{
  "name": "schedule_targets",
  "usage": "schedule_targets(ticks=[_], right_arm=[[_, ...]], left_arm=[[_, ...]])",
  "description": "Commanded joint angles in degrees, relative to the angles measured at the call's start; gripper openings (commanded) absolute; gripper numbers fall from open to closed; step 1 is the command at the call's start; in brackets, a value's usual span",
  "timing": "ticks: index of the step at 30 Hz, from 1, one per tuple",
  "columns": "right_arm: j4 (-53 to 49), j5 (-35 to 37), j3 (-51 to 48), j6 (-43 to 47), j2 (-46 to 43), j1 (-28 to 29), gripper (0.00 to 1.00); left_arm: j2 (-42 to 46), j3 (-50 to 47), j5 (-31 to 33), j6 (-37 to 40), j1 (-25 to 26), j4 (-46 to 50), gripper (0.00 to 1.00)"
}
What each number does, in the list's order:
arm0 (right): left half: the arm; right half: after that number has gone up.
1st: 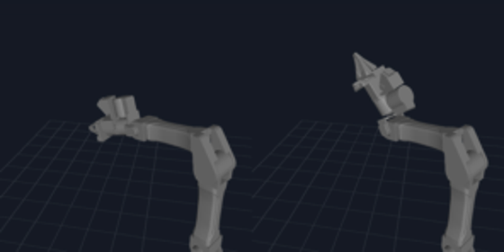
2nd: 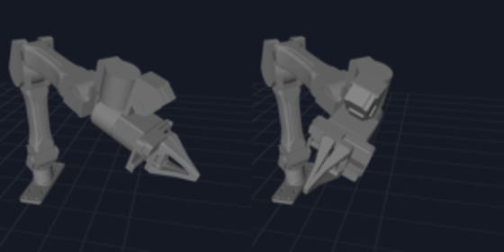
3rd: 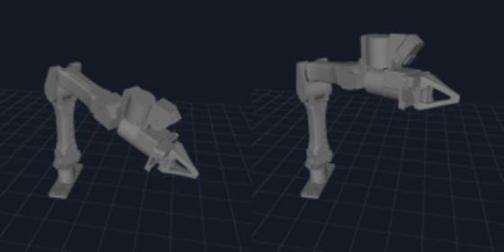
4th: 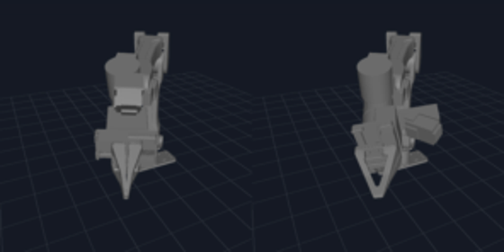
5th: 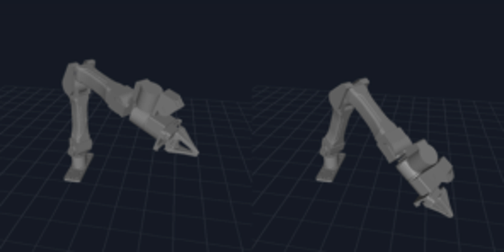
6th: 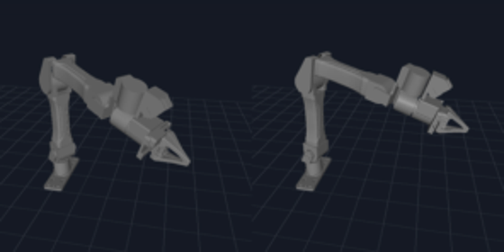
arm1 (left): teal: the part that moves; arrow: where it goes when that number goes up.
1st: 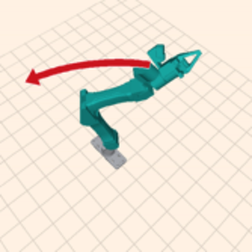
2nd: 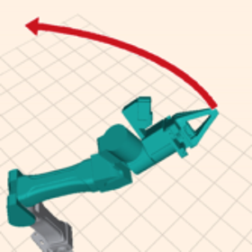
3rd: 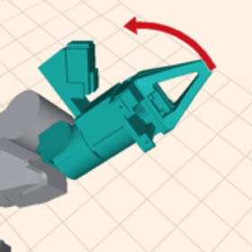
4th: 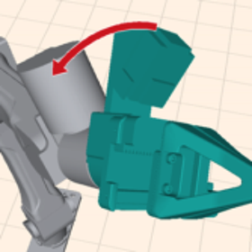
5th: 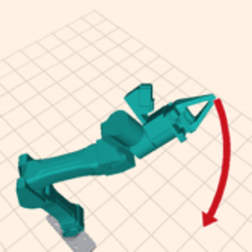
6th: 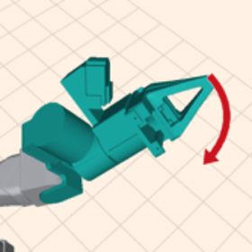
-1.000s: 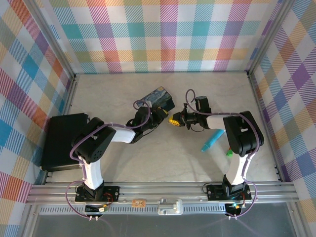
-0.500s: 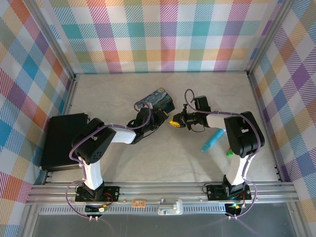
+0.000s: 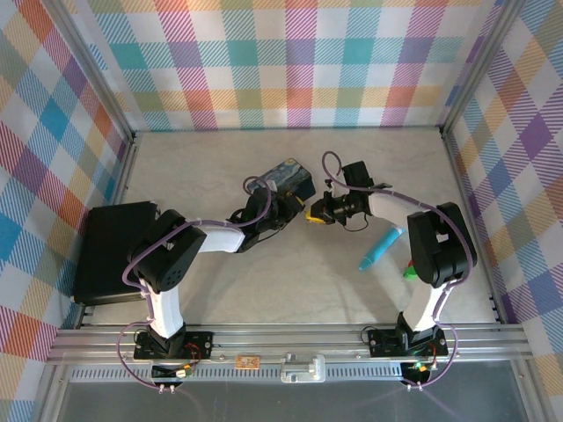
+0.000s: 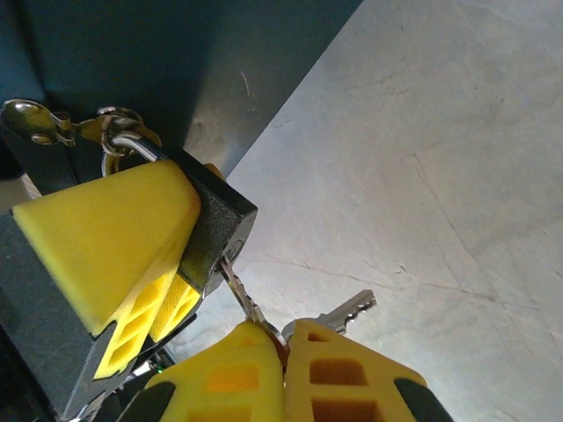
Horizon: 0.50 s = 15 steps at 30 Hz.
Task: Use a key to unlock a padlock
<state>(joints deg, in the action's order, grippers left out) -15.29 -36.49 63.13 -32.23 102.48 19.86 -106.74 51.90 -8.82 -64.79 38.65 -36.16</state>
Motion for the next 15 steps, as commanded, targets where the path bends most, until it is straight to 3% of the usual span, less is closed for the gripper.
schedule_targets(ticks=[1,6,9,11,15], right_arm=[[2.47,8.84,2.08,4.08,0.31,-0.26,0.0],[7.55,4.03,-3.24,-0.69,-0.41,-0.79,0.0],[14.65,0.16,-7.99,-6.3,-0.44,-1.18,0.0],[19.99,-2.15,-11.16,-10.15,-0.56,-1.49,0.0],[26.11,-5.56,-14.54,-14.55,-0.48,-1.75,0.0]], left_arm=[[4.19,-1.01,-10.35,2.5,5.07,1.35,0.0],[5.4,-4.29,4.76,1.26,4.74,3.41,0.0],[3.35,-7.67,14.36,-2.32,5.82,-5.8,0.0],[1.0,-7.79,15.61,-4.64,6.23,-11.56,0.0],[-1.26,-5.41,14.29,-5.22,6.42,-12.2,0.0]])
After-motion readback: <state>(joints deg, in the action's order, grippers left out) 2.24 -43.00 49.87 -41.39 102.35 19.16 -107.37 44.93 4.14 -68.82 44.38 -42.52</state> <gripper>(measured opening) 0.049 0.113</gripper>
